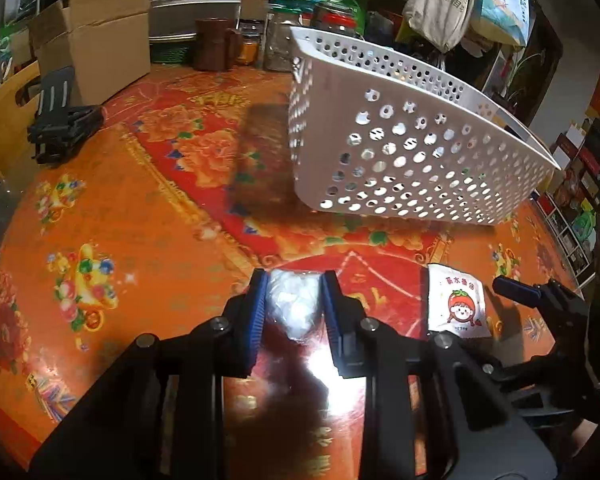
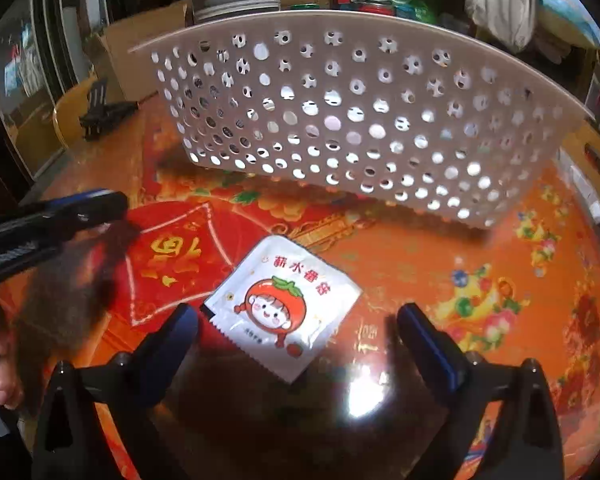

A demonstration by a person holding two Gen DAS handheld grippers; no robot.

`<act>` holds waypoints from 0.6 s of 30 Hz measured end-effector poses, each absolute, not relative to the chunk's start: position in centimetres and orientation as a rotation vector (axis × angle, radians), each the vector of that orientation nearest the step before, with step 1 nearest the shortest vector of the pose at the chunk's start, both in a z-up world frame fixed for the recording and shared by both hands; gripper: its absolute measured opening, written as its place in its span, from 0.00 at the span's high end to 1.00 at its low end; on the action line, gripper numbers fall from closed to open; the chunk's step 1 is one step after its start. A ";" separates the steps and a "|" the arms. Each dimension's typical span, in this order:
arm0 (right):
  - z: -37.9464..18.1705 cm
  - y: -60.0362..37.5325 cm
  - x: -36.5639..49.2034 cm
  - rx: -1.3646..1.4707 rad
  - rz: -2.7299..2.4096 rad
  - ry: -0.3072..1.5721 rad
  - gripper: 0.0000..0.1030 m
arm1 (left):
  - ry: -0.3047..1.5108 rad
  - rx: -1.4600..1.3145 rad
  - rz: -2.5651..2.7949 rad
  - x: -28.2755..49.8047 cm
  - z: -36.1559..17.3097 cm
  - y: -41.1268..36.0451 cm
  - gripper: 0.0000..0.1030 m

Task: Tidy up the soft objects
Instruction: 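Grasp the white tissue ball with the left tool while the right tool grasps the printed sachet, then drop the tissue ball and printed sachet into the basket, opening both tools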

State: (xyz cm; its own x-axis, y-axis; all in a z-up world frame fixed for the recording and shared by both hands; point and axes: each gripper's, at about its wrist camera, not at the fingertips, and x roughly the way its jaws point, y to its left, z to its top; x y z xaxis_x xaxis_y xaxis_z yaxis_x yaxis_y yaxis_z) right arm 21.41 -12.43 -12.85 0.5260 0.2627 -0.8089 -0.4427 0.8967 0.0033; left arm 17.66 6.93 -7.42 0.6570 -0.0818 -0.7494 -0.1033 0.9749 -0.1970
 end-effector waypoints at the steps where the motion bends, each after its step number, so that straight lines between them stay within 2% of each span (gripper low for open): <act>1: -12.9 -12.1 21.4 -0.236 0.415 0.927 0.05 | 0.856 -0.236 0.011 17.5 -7.5 7.1 0.76; 7: -12.9 -11.6 21.2 -0.250 0.432 0.905 0.21 | 0.861 -0.255 0.004 17.4 -8.4 7.3 0.76; 9: -12.8 -11.2 21.0 -0.256 0.439 0.886 0.36 | 0.867 -0.259 0.001 17.3 -8.6 7.2 0.76; 10: -12.8 -11.2 20.9 -0.257 0.440 0.878 0.40 | 0.868 -0.259 0.002 17.3 -8.8 7.1 0.76; 12: -12.6 -11.4 20.6 -0.258 0.444 0.868 0.59 | 0.868 -0.261 0.004 17.2 -8.9 7.1 0.76; 15: -12.3 -12.1 20.2 -0.251 0.456 0.861 0.80 | 0.866 -0.260 0.005 17.1 -8.8 7.0 0.76; 16: -12.2 -12.3 20.1 -0.248 0.465 0.861 0.85 | 0.865 -0.255 0.004 17.0 -8.8 6.8 0.76; 17: -12.1 -12.5 20.0 -0.236 0.480 0.863 0.93 | 0.862 -0.250 0.001 17.0 -8.7 6.7 0.76; 18: -12.1 -12.7 19.9 -0.224 0.491 0.865 0.96 | 0.859 -0.245 -0.002 16.9 -8.7 6.5 0.76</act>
